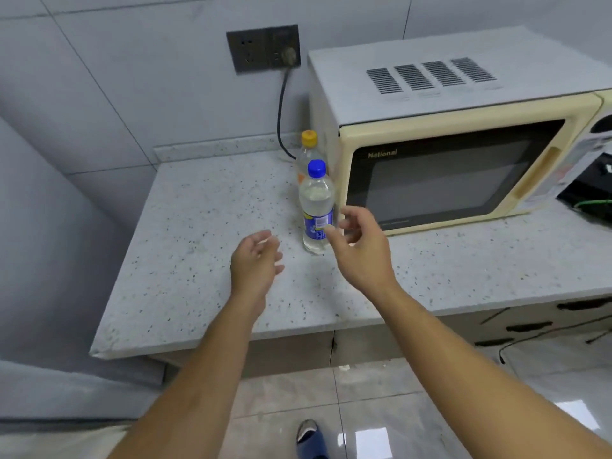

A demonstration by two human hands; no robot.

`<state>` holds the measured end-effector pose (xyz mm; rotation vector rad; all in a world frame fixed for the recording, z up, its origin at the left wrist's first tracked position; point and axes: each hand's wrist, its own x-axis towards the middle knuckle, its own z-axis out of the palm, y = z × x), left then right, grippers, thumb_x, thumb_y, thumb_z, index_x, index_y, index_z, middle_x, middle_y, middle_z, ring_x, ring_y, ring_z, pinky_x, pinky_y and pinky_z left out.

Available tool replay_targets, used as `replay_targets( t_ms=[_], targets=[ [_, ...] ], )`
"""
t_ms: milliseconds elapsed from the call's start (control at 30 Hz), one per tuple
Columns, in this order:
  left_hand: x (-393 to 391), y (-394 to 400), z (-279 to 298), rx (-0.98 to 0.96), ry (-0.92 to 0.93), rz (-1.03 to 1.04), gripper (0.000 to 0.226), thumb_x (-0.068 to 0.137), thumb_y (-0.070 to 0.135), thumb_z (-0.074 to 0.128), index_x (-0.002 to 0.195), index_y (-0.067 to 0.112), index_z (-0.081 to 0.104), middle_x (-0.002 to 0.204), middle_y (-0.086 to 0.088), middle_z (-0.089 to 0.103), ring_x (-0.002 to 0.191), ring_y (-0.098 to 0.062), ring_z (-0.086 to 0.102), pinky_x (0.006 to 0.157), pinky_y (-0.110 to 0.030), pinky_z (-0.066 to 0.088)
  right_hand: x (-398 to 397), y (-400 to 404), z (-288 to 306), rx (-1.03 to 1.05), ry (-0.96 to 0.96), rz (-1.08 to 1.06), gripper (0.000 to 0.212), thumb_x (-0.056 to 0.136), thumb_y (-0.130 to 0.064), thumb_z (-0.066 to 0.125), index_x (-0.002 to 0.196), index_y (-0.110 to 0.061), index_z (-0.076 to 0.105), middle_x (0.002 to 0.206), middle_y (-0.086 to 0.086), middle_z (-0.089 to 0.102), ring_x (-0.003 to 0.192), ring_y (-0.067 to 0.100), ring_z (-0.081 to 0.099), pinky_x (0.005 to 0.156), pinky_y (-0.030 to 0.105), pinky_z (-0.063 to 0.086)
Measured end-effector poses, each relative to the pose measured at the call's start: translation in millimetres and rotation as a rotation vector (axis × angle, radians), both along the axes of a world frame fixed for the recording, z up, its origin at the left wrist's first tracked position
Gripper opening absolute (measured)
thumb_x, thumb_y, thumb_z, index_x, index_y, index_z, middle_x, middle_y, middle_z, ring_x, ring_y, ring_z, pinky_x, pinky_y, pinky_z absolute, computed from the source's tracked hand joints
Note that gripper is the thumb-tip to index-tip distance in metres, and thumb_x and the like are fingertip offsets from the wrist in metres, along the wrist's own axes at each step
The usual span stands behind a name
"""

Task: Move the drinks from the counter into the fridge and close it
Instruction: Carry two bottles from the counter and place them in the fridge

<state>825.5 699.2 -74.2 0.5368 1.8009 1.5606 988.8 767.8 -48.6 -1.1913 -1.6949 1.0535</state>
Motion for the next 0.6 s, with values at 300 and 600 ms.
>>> replay_targets(
  t_ms=[300,600],
  targets=[
    [-36.0,133.6,72.8,0.12,0.318,-0.185,0.047,0.095,0.028,0.061,0.14,0.034,0.047,0.139,0.005,0.053,0.107,0.0,0.055,0.08,-0.017,0.047,-56.8,59.8,50.5,0.432,-0.351,0.153,0.049,0.097,-0.02,0.057,0.144,-0.022,0.045,0.145,-0.001,0.044,0.106,0.019,0.063,0.083,0.039,0.057],
    [-44.9,174.9,86.7,-0.018,0.989,-0.589,0.049,0.1,0.02,0.054,0.148,0.02,0.041,0.146,-0.007,0.043,0.133,-0.028,0.039,0.112,-0.04,0.033,-34.4,64.3,47.8,0.476,-0.509,0.277,0.027,0.096,-0.021,0.061,0.122,-0.013,0.061,0.121,0.007,0.055,0.089,0.031,0.063,0.075,0.044,0.055]
  ],
)
